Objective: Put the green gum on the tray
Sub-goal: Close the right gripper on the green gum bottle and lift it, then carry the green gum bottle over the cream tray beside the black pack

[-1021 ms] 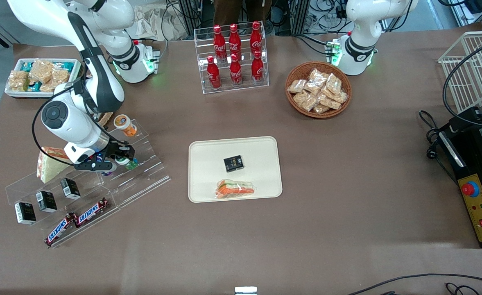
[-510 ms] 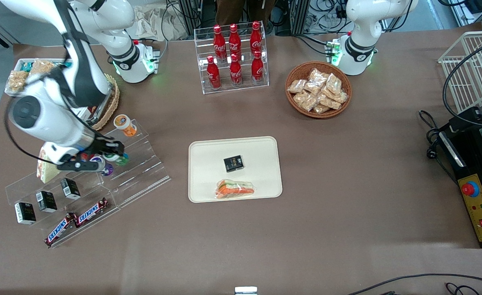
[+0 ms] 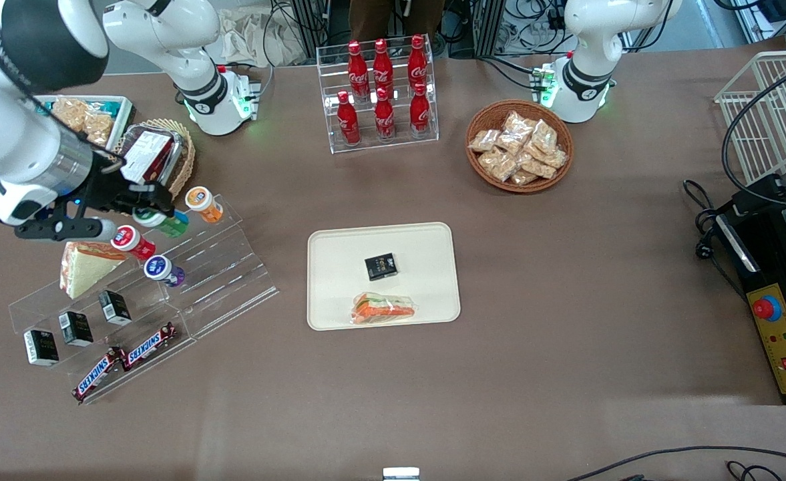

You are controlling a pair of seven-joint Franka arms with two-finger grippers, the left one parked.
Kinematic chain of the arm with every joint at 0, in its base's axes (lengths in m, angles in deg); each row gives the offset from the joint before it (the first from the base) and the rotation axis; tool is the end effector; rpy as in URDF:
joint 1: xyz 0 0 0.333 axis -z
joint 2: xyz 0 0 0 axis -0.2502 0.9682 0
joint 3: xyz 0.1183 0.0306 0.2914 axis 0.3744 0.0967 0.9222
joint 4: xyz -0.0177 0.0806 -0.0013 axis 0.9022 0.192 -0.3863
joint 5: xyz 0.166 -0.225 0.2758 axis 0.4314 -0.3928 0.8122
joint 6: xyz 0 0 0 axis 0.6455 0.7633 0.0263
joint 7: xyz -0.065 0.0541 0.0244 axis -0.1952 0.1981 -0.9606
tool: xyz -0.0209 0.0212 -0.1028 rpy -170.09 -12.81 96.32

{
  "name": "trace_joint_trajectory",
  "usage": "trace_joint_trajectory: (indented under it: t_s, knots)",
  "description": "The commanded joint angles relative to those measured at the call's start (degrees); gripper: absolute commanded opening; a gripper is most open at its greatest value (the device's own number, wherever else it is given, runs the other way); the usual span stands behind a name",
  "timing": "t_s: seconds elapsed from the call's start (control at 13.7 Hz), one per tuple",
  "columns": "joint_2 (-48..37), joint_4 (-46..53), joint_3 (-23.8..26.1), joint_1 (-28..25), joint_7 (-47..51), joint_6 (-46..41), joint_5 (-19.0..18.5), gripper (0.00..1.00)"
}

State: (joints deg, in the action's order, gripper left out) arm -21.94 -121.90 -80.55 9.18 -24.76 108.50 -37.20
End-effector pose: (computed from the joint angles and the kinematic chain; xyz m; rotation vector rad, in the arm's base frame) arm 0.5387 0.1320 0.5941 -3.0374 0.1449 0.1646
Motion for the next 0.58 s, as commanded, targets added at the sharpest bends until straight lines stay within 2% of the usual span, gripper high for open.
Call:
trace_joint_trajectory:
  t_s: [0.0, 0.15, 0.29, 0.51]
  knots:
    - [2.3, 2.5, -0.1, -7.3, 13.1, -0.9, 0.9, 0.47]
    - [3.9, 2.5, -0.1, -12.3, 21.1, 2.0, 0.9, 0.47]
    - [5.4, 0.6, -0.1, -14.4, 23.8, 6.1, 1.0, 0.47]
    - [5.9, -11.4, -0.1, -17.1, 25.5, 19.9, 0.7, 0.47]
